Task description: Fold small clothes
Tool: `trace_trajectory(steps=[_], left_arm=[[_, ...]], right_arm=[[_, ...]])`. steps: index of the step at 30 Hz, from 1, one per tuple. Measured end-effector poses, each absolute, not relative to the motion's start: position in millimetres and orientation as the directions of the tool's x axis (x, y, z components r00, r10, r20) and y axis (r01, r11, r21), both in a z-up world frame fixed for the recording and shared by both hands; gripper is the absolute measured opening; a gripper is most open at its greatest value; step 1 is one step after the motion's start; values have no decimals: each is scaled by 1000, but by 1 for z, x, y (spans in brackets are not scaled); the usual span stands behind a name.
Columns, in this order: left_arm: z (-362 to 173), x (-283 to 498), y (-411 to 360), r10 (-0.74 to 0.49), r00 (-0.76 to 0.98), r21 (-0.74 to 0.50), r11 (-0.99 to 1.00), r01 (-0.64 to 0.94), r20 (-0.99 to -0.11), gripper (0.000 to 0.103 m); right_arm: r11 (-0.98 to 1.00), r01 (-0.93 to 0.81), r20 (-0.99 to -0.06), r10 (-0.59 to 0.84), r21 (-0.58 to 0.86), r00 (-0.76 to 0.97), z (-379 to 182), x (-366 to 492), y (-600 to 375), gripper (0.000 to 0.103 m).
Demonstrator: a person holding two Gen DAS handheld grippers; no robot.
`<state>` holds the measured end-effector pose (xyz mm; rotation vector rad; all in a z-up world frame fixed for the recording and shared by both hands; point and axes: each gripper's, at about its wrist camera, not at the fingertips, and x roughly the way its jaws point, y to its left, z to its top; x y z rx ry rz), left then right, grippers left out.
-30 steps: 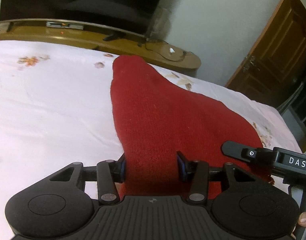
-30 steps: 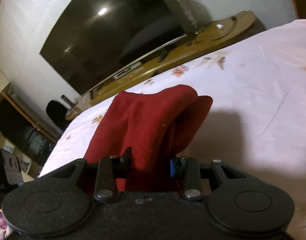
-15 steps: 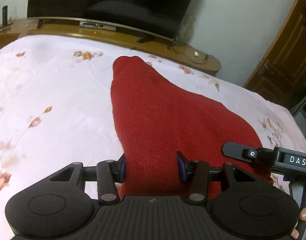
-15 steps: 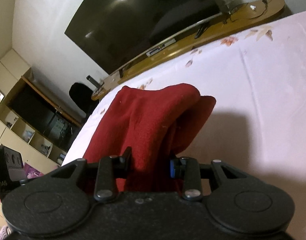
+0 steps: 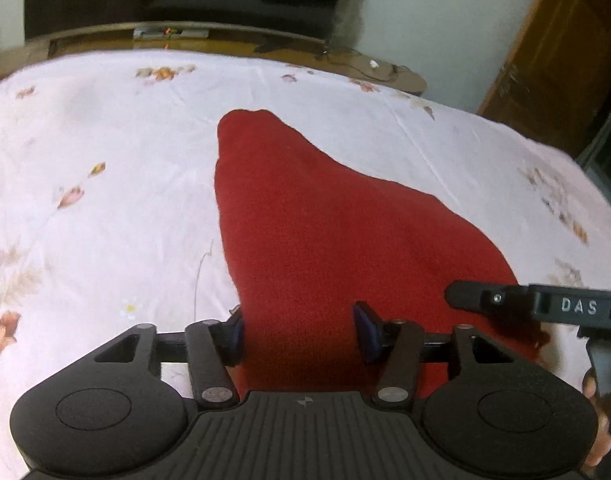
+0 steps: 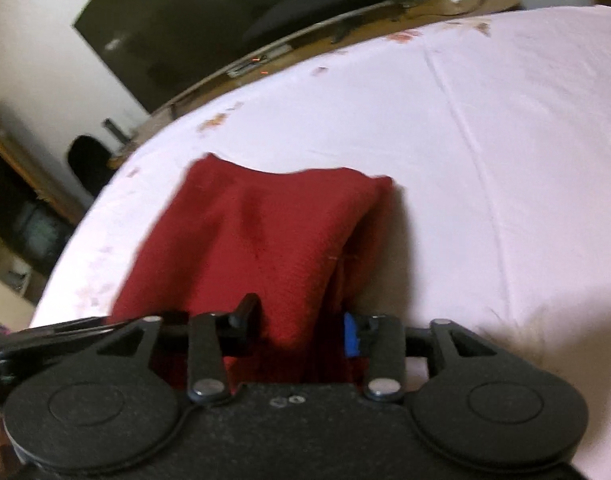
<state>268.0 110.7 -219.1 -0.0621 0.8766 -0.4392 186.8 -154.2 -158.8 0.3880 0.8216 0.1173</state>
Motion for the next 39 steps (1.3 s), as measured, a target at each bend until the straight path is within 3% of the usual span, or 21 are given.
trace_trajectory(steps=[1, 3, 7, 8, 10, 13, 17, 22, 24, 28, 33, 35, 37, 39], left_arm=[[-218, 267, 110, -381, 568, -206, 914, 350, -729, 68], [-212, 266, 111, -355, 588, -176, 924, 339, -727, 72], [-183, 253, 120, -327, 662, -127, 934, 332, -674, 72], [-176, 247, 121, -324, 679, -106, 934, 342, -659, 72], [-164, 233, 123, -348, 693, -94, 921, 377, -631, 72], [-162, 215, 119, -392, 666, -87, 892, 443, -635, 72], [-188, 204, 105, -391, 609, -54, 867, 496, -690, 72], [-211, 200, 100, -351, 590, -3, 861, 509, -727, 72], [-204, 201, 104, -358, 588, -28, 869, 494, -726, 72], [-186, 218, 103, -347, 620, -26, 884, 466, -704, 72], [-189, 247, 93, -320, 633, -27, 904, 426, -705, 72], [-198, 256, 88, -291, 625, -9, 910, 414, -725, 74], [-203, 258, 86, -284, 621, -5, 911, 412, -730, 84], [-204, 258, 88, -283, 616, -21, 918, 396, -736, 84]], right_arm=[[933, 71, -696, 212, 354, 686, -159, 186, -155, 54], [946, 102, -694, 150, 309, 704, -155, 181, -154, 61], [959, 155, -653, 40, 238, 756, -132, 162, -148, 60], [963, 156, -630, 18, 219, 776, -124, 154, -144, 58], [975, 135, -586, -7, 174, 810, -109, 137, -129, 39], [991, 77, -554, -2, 112, 833, -100, 112, -106, 26], [997, 34, -603, 12, 64, 797, -118, 104, -82, 25], [993, 114, -715, -89, -13, 693, -165, 116, -96, 20], [991, 129, -718, -65, 35, 693, -165, 116, -107, 20], [993, 107, -652, -53, 43, 756, -138, 117, -101, 32], [995, 96, -609, -62, 24, 790, -122, 153, -102, 32], [994, 106, -616, -64, 32, 785, -127, 166, -106, 35], [992, 122, -664, -81, 16, 743, -144, 173, -109, 35], [992, 125, -693, -68, 32, 718, -154, 179, -113, 35]])
